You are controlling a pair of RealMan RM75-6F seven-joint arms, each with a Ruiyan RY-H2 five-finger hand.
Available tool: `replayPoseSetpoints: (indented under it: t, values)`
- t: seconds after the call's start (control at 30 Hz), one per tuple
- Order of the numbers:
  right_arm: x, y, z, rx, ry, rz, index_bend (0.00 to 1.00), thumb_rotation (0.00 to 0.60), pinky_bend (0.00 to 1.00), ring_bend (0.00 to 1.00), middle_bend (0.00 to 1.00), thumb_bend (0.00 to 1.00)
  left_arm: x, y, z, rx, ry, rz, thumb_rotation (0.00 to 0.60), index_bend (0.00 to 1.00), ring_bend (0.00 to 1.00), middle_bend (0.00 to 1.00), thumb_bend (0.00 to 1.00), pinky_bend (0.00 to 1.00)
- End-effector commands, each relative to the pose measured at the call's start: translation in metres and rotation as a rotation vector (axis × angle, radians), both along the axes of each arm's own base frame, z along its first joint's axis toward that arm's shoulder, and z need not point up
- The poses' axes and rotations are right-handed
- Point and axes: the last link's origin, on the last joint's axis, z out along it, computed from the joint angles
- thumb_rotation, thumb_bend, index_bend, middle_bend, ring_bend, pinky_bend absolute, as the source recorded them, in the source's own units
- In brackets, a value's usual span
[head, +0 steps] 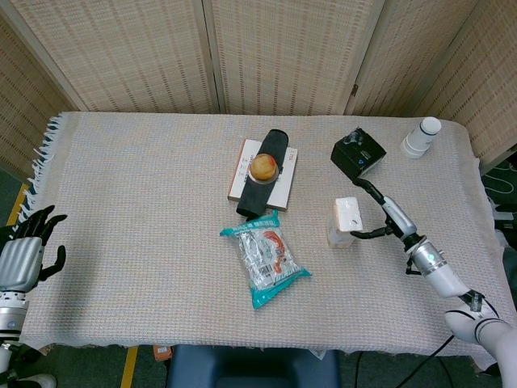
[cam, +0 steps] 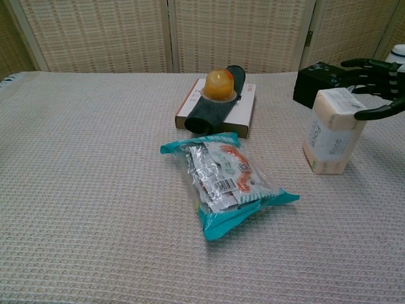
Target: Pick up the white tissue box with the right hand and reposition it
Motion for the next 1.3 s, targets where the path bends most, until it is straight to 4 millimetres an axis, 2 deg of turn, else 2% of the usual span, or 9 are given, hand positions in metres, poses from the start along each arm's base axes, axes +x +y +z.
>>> replayPoseSetpoints:
  t: [0.03, 0.13, 0.27, 0.37, 0.57, 0.8, 1.0, 1.13, 1.3]
  values:
    - [0.022, 0.017, 0.039, -0.114, 0.191, 0.071, 0.00, 0.600, 0.00, 0.00, 0.05, 0.06, 0.001, 0.000, 0.000, -0.002, 0.002, -0.001, 0.600, 0.19, 0.00, 0.00, 0.55, 0.11]
    - [0.046, 0.026, 0.048, -0.113, 0.323, 0.108, 0.00, 0.600, 0.00, 0.00, 0.05, 0.06, 0.001, -0.001, 0.000, -0.002, 0.003, -0.003, 0.600, 0.19, 0.00, 0.00, 0.55, 0.11]
    - [0.085, 0.036, 0.053, -0.025, 0.519, 0.149, 0.00, 0.600, 0.00, 0.00, 0.05, 0.06, 0.001, -0.001, 0.000, -0.003, 0.005, -0.001, 0.600, 0.19, 0.00, 0.00, 0.55, 0.11]
    - [0.107, 0.033, 0.055, 0.024, 0.649, 0.170, 0.00, 0.600, 0.00, 0.00, 0.05, 0.06, 0.001, -0.002, 0.001, -0.001, 0.004, 0.000, 0.600, 0.19, 0.00, 0.00, 0.55, 0.12]
    - [0.134, 0.020, 0.058, -0.010, 0.888, 0.185, 0.00, 0.600, 0.00, 0.00, 0.05, 0.06, 0.001, -0.002, 0.003, 0.008, 0.002, 0.004, 0.600, 0.19, 0.00, 0.00, 0.55, 0.12]
    - [0.149, 0.006, 0.037, -0.035, 1.045, 0.131, 0.00, 0.600, 0.00, 0.00, 0.05, 0.06, 0.001, -0.002, 0.003, 0.005, 0.007, 0.011, 0.600, 0.19, 0.00, 0.00, 0.55, 0.12]
    - [0.153, 0.003, 0.029, -0.005, 1.057, 0.103, 0.00, 0.600, 0.00, 0.00, 0.05, 0.06, 0.000, -0.002, 0.003, 0.003, 0.007, 0.016, 0.600, 0.19, 0.00, 0.00, 0.55, 0.11]
    - [0.153, 0.003, 0.017, 0.058, 1.053, 0.093, 0.00, 0.600, 0.00, 0.00, 0.05, 0.06, 0.000, -0.002, 0.003, 0.004, 0.007, 0.016, 0.600, 0.19, 0.00, 0.00, 0.55, 0.12]
    - [0.151, 0.002, 0.015, 0.072, 1.057, 0.079, 0.00, 0.600, 0.00, 0.00, 0.05, 0.06, 0.000, -0.002, 0.004, 0.008, 0.002, 0.017, 0.600, 0.19, 0.00, 0.00, 0.55, 0.12]
